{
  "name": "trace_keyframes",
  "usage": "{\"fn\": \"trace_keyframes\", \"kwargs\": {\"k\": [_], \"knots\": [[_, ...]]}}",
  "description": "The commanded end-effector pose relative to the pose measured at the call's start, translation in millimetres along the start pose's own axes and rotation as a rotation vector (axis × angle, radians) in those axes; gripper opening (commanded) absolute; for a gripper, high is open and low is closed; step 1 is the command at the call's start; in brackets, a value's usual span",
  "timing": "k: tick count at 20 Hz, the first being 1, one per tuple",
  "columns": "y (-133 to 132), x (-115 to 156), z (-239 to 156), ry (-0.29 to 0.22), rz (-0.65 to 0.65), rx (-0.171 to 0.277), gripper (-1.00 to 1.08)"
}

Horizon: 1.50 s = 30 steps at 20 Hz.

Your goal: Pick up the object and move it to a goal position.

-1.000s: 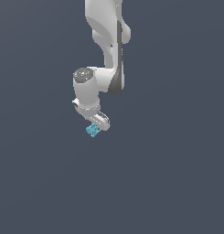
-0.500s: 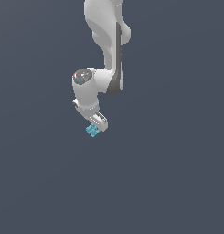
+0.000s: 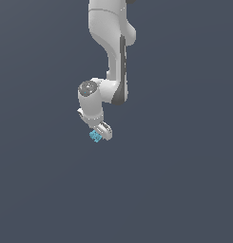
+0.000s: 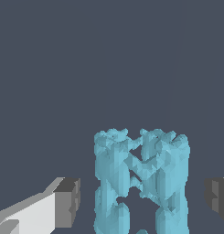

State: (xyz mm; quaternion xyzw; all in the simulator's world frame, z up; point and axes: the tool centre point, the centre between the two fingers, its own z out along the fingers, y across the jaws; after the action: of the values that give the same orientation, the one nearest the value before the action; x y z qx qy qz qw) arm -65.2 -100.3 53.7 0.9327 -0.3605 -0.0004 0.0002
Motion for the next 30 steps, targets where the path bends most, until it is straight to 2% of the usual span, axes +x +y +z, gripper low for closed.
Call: {"fn": "trace_keyframes", "kwargs": {"k": [1, 5, 6, 20, 30], "knots": [[0, 0, 9, 0.001, 0.001, 0.000, 1.00], [-1, 0, 13, 0.001, 0.001, 0.000, 1.00], [-1, 0, 13, 0.001, 0.001, 0.000, -1.00], [-2, 3, 12, 0.001, 0.000, 0.002, -1.00], [-15, 34, 7, 0.001, 0.000, 0.001, -1.00]]}}
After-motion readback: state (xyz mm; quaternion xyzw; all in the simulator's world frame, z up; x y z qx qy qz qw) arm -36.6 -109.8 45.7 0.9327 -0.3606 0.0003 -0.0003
